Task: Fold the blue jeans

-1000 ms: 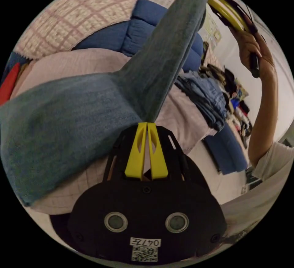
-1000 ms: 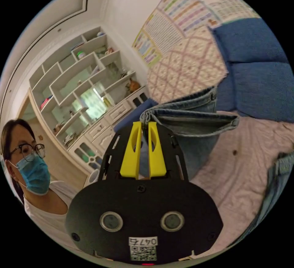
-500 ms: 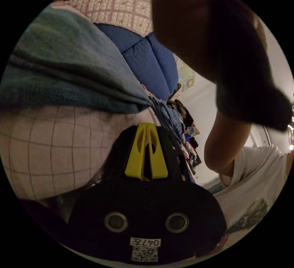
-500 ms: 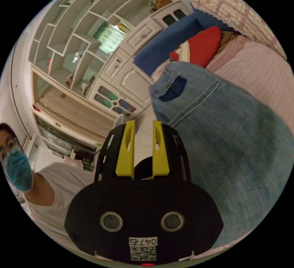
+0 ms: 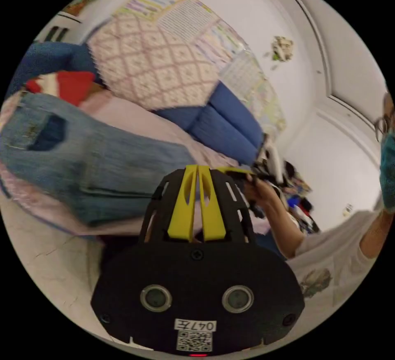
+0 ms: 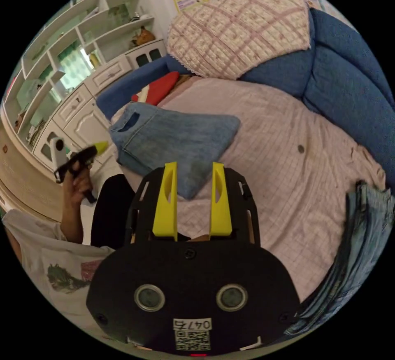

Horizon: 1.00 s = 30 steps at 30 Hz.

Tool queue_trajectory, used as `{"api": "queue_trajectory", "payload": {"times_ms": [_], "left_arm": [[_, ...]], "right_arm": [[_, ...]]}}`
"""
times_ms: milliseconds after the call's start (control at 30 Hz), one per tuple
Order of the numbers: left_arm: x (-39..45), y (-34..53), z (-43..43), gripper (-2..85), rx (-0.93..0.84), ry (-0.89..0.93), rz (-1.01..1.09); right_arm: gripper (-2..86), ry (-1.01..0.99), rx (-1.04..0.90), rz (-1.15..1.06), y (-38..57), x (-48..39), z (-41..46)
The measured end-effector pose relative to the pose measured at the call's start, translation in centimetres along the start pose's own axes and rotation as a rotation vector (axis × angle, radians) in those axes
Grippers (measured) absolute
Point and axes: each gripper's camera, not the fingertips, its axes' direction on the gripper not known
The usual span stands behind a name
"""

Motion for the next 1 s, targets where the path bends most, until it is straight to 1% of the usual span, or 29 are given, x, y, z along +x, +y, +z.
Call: {"api": "queue_trajectory", "payload": {"times_ms": [33,67,100,200,267,400,467,500,567,633,767,833,933,1000], "left_arm": [[-0.3,-0.8,-1.9,-0.9,0.035,-0.091,-0.015],[-0.6,-1.5,-3.0,-0.9,0.033,-0.147,-0.046],[-0.7,-1.8,-3.2,-0.9,0.019,-0.164,-0.062],[-0.7,-2.7,-2.4,-0.6,-0.098,-0.239,-0.108],[0.2,-2.6,-1.1,-0.1,-0.167,-0.312,-0.127],[3.3,-2.6,0.3,0.8,-0.201,-0.355,-0.108],[6.4,-3.6,0.2,0.9,-0.188,-0.406,-0.061],[7.3,-3.9,0.2,0.9,-0.183,-0.425,-0.045],[10.4,-5.2,0.3,0.4,-0.178,-0.501,0.029],[11.9,-6.3,1.0,-0.2,-0.205,-0.544,0.069],[13.4,-8.4,2.6,-0.8,-0.328,-0.551,0.055],[14.6,-8.9,2.4,-0.9,-0.332,-0.545,0.059],[16.5,-9.5,1.8,-0.9,-0.347,-0.55,0.068],[17.6,-9.8,1.2,-0.9,-0.352,-0.555,0.067]], "right_arm": [[7.7,-0.02,0.002,0.01,0.4,-1.3,0.0],[7.5,-0.039,0.022,-0.007,0.7,-3.2,-0.4],[7.3,-0.044,0.035,-0.022,0.7,-4.2,-0.7],[8.2,0.014,0.058,-0.095,1.3,-9.4,-2.4],[9.1,0.118,0.05,-0.157,2.4,-13.3,-3.2],[8.6,0.283,0.016,-0.263,3.8,-18.6,-3.4],[7.8,0.413,0.031,-0.34,3.9,-22.2,-3.5],[7.7,0.444,0.035,-0.364,3.9,-23.1,-3.5],[7.1,0.54,0.029,-0.486,3.9,-26.8,-3.2],[6.4,0.591,0.039,-0.569,4.2,-29.3,-3.0],[4.5,0.688,0.054,-0.759,5.4,-33.9,-2.8],[3.9,0.698,0.061,-0.805,5.9,-35.1,-3.0],[1.8,0.73,0.069,-0.792,5.7,-35.9,-3.5],[1.1,0.715,0.084,-0.776,5.5,-36.2,-4.1]]}}
